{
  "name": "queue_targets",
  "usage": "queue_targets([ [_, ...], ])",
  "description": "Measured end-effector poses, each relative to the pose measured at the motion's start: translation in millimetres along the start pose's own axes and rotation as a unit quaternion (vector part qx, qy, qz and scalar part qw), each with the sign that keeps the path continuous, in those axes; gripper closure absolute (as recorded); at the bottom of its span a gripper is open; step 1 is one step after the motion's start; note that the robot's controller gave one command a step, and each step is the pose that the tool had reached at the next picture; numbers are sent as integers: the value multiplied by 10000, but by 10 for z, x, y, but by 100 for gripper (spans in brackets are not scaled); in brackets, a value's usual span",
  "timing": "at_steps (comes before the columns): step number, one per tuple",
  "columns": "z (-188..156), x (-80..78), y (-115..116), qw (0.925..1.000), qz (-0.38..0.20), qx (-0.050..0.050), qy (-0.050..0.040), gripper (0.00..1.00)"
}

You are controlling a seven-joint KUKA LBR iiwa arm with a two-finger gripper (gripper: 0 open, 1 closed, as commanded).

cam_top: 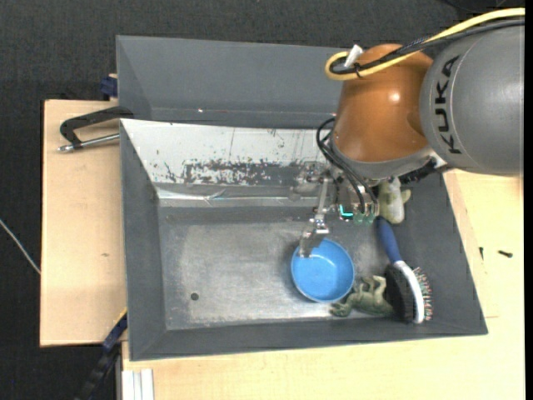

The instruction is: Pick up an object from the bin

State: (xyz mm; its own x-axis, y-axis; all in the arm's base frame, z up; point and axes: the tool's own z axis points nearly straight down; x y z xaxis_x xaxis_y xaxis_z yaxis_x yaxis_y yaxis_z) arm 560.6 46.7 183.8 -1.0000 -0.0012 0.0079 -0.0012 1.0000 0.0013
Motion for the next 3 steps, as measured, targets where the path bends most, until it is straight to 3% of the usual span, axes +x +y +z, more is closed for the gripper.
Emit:
queue_targets([
  [1,1132,199,-510,9993,-376,-1,-70,0],
  [2,1078,162,-516,9992,-380,17,-121,100],
  [3,-298,-101,-1017,9938,-1105,29,-119,100],
])
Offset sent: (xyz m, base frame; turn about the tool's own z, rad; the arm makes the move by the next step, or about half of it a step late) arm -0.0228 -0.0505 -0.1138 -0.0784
